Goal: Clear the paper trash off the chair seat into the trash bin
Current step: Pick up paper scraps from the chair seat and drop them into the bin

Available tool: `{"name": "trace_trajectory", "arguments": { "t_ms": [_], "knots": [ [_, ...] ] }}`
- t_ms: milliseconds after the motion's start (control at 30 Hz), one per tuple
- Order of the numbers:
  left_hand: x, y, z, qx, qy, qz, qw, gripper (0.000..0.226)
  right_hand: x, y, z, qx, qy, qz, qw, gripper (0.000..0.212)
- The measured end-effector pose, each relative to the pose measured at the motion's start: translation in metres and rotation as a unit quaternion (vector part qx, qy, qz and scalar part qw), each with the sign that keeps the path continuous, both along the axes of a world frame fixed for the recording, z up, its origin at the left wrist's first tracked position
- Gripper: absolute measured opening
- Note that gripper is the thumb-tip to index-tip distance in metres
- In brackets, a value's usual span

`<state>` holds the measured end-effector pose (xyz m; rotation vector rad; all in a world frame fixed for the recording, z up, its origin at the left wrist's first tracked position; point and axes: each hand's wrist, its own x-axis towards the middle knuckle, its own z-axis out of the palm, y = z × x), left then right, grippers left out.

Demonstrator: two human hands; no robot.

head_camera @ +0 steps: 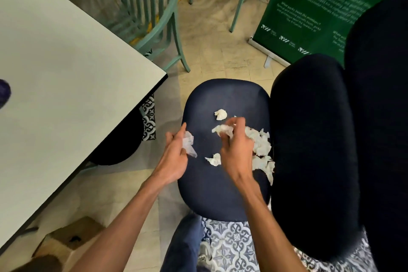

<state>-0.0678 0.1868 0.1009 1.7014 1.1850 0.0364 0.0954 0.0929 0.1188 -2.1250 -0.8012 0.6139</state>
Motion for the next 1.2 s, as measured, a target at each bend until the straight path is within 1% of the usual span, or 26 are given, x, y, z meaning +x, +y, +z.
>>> {"name": "trace_trajectory", "arguments": {
  "t_ms": [67,167,233,267,433,533,633,733,767,800,967,1033,1200],
  "knots": [
    [-0.02,-0.02,0.025,0.017,-0.027,0.007,0.999,0.074,-0.024,-0.022,0.03,0.023,0.017,0.0,1.0,0.029],
    [-0.056,-0.06,0.067,0.032,-0.019,0.013,0.999,0.071,-0.061,-0.056,0.063,0.036,0.023,0.017,0.999,0.029],
    [-0.09,-0.091,0.092,0.06,-0.029,0.032,0.997,0.064,-0.088,-0.083,0.082,0.038,0.024,0.046,0.998,0.027],
    [-0.101,-0.1,0.093,0.072,-0.031,0.039,0.996,0.06,-0.095,-0.089,0.083,0.034,0.017,0.056,0.998,0.026],
    [-0.179,-0.176,0.138,0.087,-0.006,0.116,0.989,0.036,-0.159,-0.152,0.129,0.049,-0.012,0.137,0.989,0.024],
    [-0.225,-0.215,0.151,0.073,0.018,0.196,0.978,0.031,-0.194,-0.184,0.148,0.052,-0.004,0.173,0.984,0.025],
    [-0.275,-0.251,0.166,0.052,0.016,0.274,0.96,0.034,-0.235,-0.21,0.162,0.054,-0.008,0.222,0.974,0.023],
    [-0.323,-0.28,0.172,0.066,0.029,0.315,0.946,0.058,-0.274,-0.224,0.164,0.062,-0.014,0.264,0.962,0.026],
    [-0.333,-0.286,0.173,0.072,0.027,0.321,0.944,0.062,-0.283,-0.225,0.163,0.063,-0.011,0.272,0.96,0.029],
    [-0.353,-0.298,0.178,0.076,0.023,0.338,0.938,0.062,-0.302,-0.228,0.166,0.066,-0.01,0.289,0.955,0.03],
    [-0.43,-0.331,0.173,0.082,0.003,0.411,0.908,0.034,-0.381,-0.238,0.167,0.082,-0.025,0.362,0.928,0.031],
    [-0.465,-0.343,0.168,0.08,-0.01,0.423,0.903,0.023,-0.415,-0.242,0.165,0.084,-0.018,0.387,0.918,0.029],
    [-0.546,-0.379,0.167,0.078,-0.045,0.444,0.892,0.017,-0.503,-0.26,0.161,0.074,0.012,0.412,0.908,0.027]
  ]
}}
